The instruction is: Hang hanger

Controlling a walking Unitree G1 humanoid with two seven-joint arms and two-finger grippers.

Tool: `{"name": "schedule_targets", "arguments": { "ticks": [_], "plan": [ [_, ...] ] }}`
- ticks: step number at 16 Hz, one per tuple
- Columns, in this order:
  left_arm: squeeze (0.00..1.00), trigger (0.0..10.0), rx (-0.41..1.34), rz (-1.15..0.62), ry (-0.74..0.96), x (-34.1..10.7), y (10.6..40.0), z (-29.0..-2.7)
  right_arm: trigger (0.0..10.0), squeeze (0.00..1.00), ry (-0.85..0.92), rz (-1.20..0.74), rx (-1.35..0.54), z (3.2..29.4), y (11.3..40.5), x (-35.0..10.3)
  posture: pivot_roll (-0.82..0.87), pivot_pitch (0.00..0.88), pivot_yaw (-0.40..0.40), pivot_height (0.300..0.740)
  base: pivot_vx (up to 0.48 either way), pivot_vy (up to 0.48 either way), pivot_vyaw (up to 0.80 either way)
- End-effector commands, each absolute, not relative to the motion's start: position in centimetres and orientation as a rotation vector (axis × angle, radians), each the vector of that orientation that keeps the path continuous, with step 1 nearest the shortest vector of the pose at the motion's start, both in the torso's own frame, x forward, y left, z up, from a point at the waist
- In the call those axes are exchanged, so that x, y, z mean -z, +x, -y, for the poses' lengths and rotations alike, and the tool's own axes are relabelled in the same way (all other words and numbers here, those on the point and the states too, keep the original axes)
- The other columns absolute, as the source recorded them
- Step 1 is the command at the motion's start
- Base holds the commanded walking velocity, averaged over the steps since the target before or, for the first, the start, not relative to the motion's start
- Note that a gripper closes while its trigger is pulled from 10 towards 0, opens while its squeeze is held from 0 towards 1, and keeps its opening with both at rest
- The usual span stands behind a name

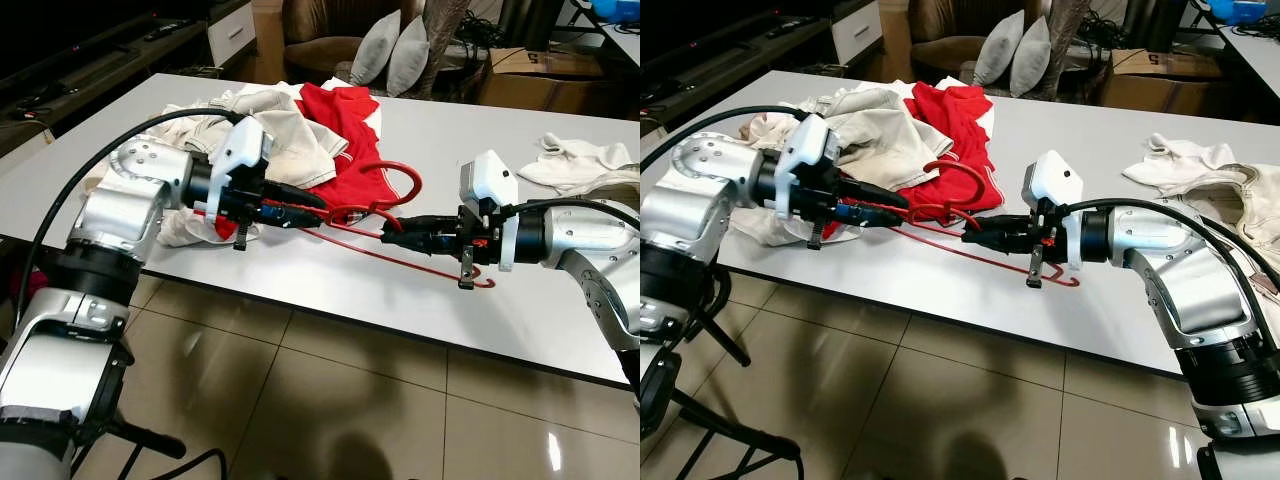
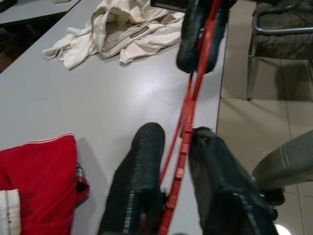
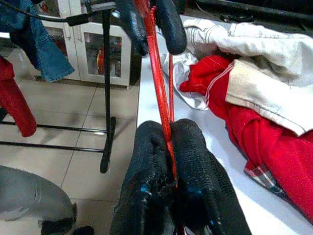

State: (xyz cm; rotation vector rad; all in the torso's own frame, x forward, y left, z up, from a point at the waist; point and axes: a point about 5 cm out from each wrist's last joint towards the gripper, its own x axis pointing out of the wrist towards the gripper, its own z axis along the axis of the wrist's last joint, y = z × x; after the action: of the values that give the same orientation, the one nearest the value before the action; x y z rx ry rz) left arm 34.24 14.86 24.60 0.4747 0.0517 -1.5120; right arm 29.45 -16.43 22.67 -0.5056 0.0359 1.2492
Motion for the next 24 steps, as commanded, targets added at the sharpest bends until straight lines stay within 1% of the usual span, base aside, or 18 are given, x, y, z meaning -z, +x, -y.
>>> {"name": "schedule_targets", "arguments": {
  "ticks": [1,5,7,8,9,10,11,12,14,15,16,17,18,19,20,21,22,24],
  "plan": [
    [1.00,10.0,1.501,-0.024,0.475,-25.4,34.0,-15.8,0.0,0.00,-0.534,-0.073,-1.229,17.1,29.6,-22.2,-0.13,0.000,0.052,0.740,0.000,0.000,0.00],
    [1.00,10.0,1.482,0.014,0.385,-25.2,33.6,-16.0,0.0,0.00,-0.525,-0.094,-1.199,17.7,29.4,-21.7,-0.14,0.000,0.051,0.740,0.000,0.000,0.00],
    [1.00,10.0,1.431,0.057,0.315,-25.2,33.5,-16.3,0.0,0.00,-0.512,-0.126,-1.146,18.6,28.9,-21.4,-0.14,0.000,0.041,0.740,0.000,0.000,0.00],
    [1.00,10.0,1.306,0.133,0.252,-25.2,33.8,-16.8,0.0,0.00,-0.452,-0.125,-1.066,19.7,28.4,-21.2,-0.14,0.000,0.027,0.740,0.000,0.000,0.00],
    [1.00,10.0,1.220,0.153,0.223,-24.7,33.9,-17.4,0.0,0.00,-0.362,-0.083,-1.003,19.8,28.1,-21.0,-0.13,0.000,0.011,0.740,0.000,0.000,0.00],
    [1.00,10.0,1.118,0.156,0.211,-24.1,34.0,-17.7,0.0,0.00,-0.272,-0.043,-0.938,19.9,27.7,-20.8,-0.13,0.000,0.007,0.740,0.000,0.000,0.00],
    [1.00,10.0,1.030,0.133,0.195,-23.3,33.8,-18.0,0.0,0.00,-0.245,-0.001,-0.856,19.9,27.2,-20.5,-0.14,0.000,-0.001,0.740,0.000,0.000,0.00],
    [1.00,10.0,0.984,0.116,0.168,-23.0,33.5,-18.1,0.0,0.00,-0.210,-0.012,-0.799,20.0,26.7,-20.2,-0.15,0.000,-0.007,0.740,0.000,0.000,0.00],
    [1.00,10.0,0.829,0.105,0.134,-22.1,33.2,-18.9,0.0,0.00,-0.134,-0.015,-0.685,20.0,25.9,-19.7,-0.14,0.000,-0.026,0.740,0.000,0.000,0.00],
    [1.00,10.0,0.731,0.077,0.136,-21.3,32.5,-19.2,0.0,0.00,-0.097,-0.027,-0.618,19.8,25.2,-19.0,-0.14,0.000,-0.017,0.740,0.000,0.000,0.00],
    [1.00,10.0,0.610,0.058,0.118,-19.6,31.7,-19.3,0.0,0.00,-0.045,-0.034,-0.529,19.0,24.5,-18.0,-0.16,0.000,0.018,0.740,0.000,0.000,0.00],
    [1.00,10.0,0.571,0.063,0.109,-19.2,31.6,-19.3,0.0,0.00,-0.039,-0.026,-0.509,18.7,24.4,-17.9,-0.16,0.000,0.018,0.740,0.000,0.000,0.00],
    [1.00,10.0,0.438,0.093,0.033,-18.2,31.5,-18.9,0.0,0.00,-0.033,-0.010,-0.432,18.0,23.9,-17.3,-0.18,0.000,0.054,0.740,0.000,0.000,0.00],
    [1.00,10.0,0.388,0.106,-0.008,-17.9,31.4,-18.5,0.0,0.00,-0.038,-0.016,-0.370,17.9,23.7,-17.0,-0.19,0.000,0.058,0.740,0.000,0.000,0.00],
    [1.00,10.0,0.370,0.126,-0.014,-17.6,31.3,-16.8,0.0,0.00,-0.051,-0.029,-0.160,18.1,23.4,-16.3,-0.19,0.000,0.071,0.740,0.000,0.000,0.00],
    [1.00,10.0,0.377,0.101,-0.008,-17.3,31.2,-16.2,0.0,0.00,-0.079,-0.043,-0.079,18.3,23.4,-15.9,-0.17,0.000,0.071,0.740,0.000,0.000,0.00],
    [1.00,10.0,0.387,0.066,-0.015,-16.7,30.5,-15.8,0.0,0.00,-0.217,-0.063,-0.063,18.4,23.2,-15.3,-0.16,0.000,0.073,0.740,0.000,0.000,0.00],
    [1.00,10.0,0.357,0.020,-0.018,-15.3,29.2,-16.0,0.0,0.00,-0.273,-0.082,-0.020,18.7,22.6,-14.5,-0.16,0.000,0.082,0.740,0.000,0.000,0.00]
  ]
}}
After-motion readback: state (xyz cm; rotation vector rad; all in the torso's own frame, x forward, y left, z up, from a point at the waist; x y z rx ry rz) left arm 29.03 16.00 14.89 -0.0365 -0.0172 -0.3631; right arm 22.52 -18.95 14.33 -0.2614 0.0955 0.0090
